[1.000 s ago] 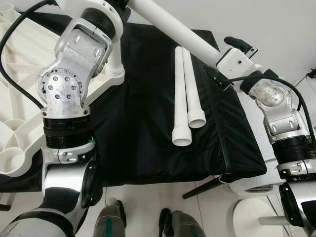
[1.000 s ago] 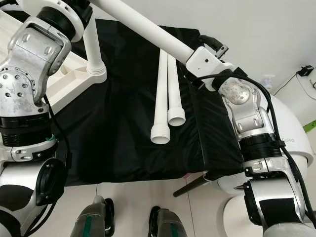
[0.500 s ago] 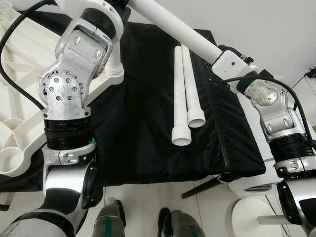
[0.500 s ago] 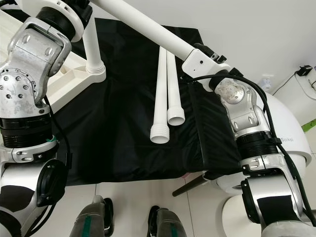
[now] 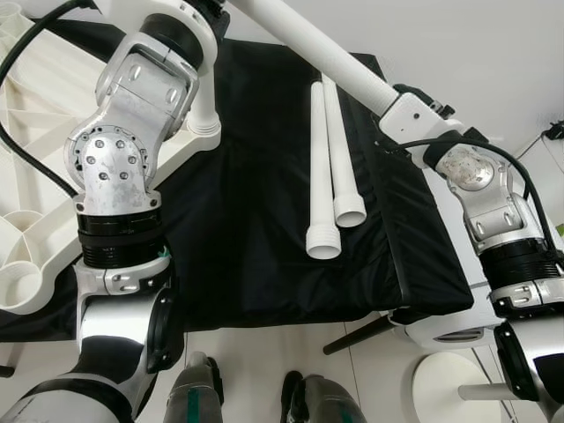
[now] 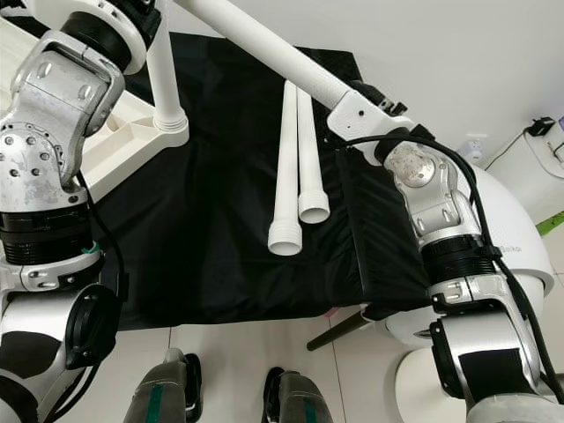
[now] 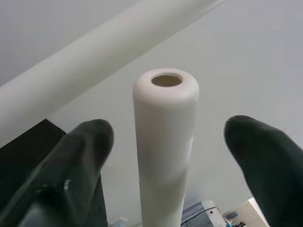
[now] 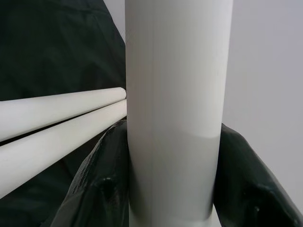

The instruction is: Building children table

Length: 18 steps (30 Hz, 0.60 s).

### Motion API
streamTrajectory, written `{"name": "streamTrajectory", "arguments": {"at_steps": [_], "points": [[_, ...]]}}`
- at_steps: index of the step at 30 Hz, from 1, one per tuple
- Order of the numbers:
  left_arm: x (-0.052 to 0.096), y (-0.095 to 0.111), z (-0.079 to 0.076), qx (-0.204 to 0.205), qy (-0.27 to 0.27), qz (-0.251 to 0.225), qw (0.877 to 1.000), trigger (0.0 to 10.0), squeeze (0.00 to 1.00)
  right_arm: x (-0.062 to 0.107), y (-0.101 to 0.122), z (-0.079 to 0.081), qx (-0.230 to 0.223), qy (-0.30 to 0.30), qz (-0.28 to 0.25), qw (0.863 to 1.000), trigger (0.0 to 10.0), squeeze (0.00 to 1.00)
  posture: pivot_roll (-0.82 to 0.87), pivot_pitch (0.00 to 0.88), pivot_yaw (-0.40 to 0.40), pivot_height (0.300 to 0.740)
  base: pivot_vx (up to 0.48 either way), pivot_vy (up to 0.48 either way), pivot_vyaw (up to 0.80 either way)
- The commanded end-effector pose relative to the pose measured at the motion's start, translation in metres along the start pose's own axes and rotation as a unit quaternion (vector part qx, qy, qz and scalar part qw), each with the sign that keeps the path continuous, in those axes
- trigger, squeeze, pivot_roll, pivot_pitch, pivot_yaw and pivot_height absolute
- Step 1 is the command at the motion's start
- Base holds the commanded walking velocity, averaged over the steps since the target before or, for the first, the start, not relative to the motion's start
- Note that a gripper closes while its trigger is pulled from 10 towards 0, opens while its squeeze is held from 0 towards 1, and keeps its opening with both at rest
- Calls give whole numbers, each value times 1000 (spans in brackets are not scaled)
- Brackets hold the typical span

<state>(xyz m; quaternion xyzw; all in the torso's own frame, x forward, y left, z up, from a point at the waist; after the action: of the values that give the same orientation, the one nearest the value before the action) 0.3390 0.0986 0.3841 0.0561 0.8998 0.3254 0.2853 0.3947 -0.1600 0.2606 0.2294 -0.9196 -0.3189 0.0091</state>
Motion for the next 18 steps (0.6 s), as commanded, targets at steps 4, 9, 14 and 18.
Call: {"name": "streamTrajectory", "arguments": {"at_steps": [4,9,14,18], "points": [[5,-5,-18,-36,-98,4,995,10000,1000,-2,-2,-9,0,-29,8,1000,10000,0,74,129,-91,740,0,0,0],[12,-26,-6,-94,-88,37,991,10000,1000,-2,-4,-14,-38,-64,8,997,10000,0,77,123,-84,740,0,0,0],[19,-49,11,-138,-69,72,985,10000,1000,-2,-4,-17,-83,-84,1,993,10000,0,79,119,-81,740,0,0,0],[26,-65,22,-179,-64,104,976,10000,0,-3,-3,-21,-231,-113,-22,966,10000,0,82,118,-85,740,0,0,0]]}}
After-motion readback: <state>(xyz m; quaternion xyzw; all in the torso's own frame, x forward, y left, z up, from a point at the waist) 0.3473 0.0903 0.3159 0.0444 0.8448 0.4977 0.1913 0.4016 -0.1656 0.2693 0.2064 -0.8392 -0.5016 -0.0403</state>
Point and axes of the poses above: a point about 5 cm out from each wrist's last joint towards the gripper, its own x axis pointing back from the gripper into the wrist, its own y axis along the axis of the wrist's last joint, z = x × y, the point moved 3 cm from there along -x, pointing out of the wrist towards the gripper, and after that the axes turned 4 degrees about -x, right-handed, at the moved point
